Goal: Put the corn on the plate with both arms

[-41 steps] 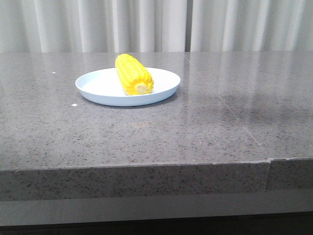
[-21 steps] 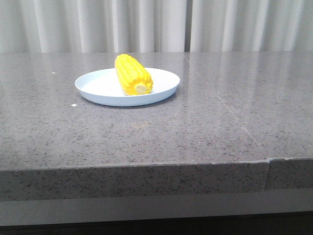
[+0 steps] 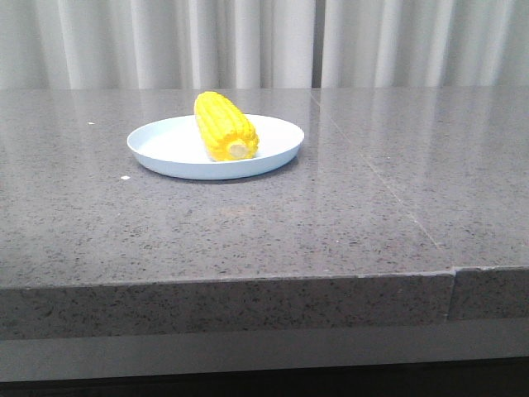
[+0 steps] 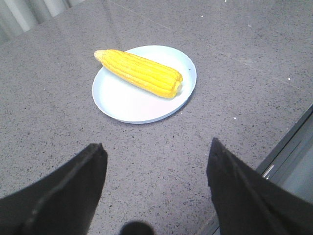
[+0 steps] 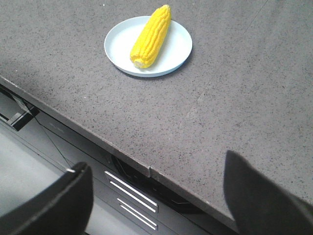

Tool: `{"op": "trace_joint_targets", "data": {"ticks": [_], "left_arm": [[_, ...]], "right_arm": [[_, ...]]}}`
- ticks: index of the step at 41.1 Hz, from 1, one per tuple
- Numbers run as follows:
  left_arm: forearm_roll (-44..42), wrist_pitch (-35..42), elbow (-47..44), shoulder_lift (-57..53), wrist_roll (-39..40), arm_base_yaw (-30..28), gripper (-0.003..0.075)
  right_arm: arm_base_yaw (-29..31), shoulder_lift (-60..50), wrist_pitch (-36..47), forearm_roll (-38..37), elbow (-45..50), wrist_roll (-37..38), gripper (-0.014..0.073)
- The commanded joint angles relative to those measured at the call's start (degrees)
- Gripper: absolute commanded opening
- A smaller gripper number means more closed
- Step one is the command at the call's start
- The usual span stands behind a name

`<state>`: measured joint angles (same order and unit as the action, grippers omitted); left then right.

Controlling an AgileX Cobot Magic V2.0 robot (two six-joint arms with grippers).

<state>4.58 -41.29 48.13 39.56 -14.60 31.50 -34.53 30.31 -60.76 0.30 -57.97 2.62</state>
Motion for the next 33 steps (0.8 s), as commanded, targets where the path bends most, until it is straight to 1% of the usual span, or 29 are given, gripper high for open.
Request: {"op": "trace_joint_targets", "data": {"ticks": [1,3,5,8,10,13,16,19,22,28,33], "left_arm": [[0.8,4.1,1.3,-0.1,0.7,-0.2,0.0433],[0.8,4.1,1.3,-0.1,0.7,-0.2,0.0414],[0.8,4.1,1.3,-0.1,0.7,-0.2,0.0377],[0.8,4.1,1.3,-0.1,0.7,-0.2,0.0293],[0.9,4.1,1.3,-0.1,0.7,-0.2,0.0231],[0.9,4.1,1.3,-0.1,0.7,-0.2,0.0134],[0.9,4.1,1.3,-0.1,0.7,-0.2,0.0052],[1.2,4.1,1.3,-0.1,0.7,-0.2,-0.0020],[1.2,4.1,1.3,-0.1,1.0,-0.2,-0.0020],[1.2,4.2,1.3,-0.1,5.0,-0.2,-0.0020],[1.2,4.2,1.3,-0.1,4.9,-0.2,-0.0020]], "right_arm": [[0.2,0.3,4.6,-0.3,-1.2,-0.7,0.0437],[0.2,0.3,4.6,-0.3,-1.2,-0.7,0.0347],[0.2,0.3,4.6,-0.3,-1.2,-0.7,0.0253],[0.2,0.3,4.6,-0.3,-1.2,-0.7,0.0115],[0.2,0.3,4.6,-0.3,-1.2,-0.7,0.0041],[0.2,0.3,4.6,-0.3,-1.2,-0.7,-0.0055],[0.2,0.3,4.7,-0.3,-1.2,-0.7,-0.0119],[0.2,0.3,4.7,-0.3,-1.2,-0.7,-0.0117],[0.2,0.3,4.7,-0.3,-1.2,-0.7,-0.0119],[0.2,0.3,4.7,-0.3,-1.2,-0.7,-0.0119],[0.2,0.3,4.3,-0.3,-1.2,-0.7,-0.0119]]}}
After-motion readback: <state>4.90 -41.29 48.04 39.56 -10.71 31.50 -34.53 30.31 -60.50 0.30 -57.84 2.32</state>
